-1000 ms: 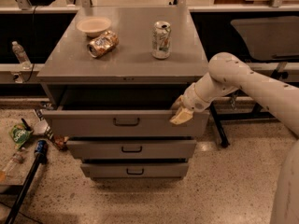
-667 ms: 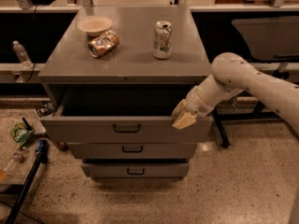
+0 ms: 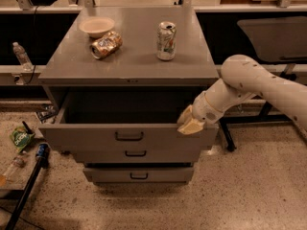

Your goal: Open top drawer

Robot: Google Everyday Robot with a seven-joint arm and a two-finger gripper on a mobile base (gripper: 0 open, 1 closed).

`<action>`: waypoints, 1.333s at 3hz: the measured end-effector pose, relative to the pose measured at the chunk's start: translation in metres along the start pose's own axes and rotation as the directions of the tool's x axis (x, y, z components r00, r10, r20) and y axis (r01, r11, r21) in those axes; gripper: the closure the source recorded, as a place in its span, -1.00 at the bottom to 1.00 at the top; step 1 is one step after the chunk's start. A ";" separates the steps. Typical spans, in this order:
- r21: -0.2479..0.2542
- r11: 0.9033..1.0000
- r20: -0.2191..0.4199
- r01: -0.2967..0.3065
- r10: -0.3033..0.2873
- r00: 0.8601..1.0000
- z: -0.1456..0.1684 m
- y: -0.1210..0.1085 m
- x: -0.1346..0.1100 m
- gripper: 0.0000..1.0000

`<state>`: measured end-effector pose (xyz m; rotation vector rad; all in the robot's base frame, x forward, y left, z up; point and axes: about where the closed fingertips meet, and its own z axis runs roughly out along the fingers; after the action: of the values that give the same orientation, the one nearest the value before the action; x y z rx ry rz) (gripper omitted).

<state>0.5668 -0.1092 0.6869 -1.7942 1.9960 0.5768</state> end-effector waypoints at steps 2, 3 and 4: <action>-0.062 0.996 0.009 -0.058 0.059 0.998 0.001 0.032 0.002 -0.76; -0.034 0.998 0.006 -0.055 0.055 0.998 -0.007 0.032 -0.001 -1.00; 0.072 0.997 -0.018 0.000 0.001 1.000 -0.036 0.022 -0.017 -0.53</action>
Offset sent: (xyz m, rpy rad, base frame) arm -0.0431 -0.0006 0.0011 0.0233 0.1112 -0.0357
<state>0.5458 -0.1124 0.7271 -1.7619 2.0028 0.4839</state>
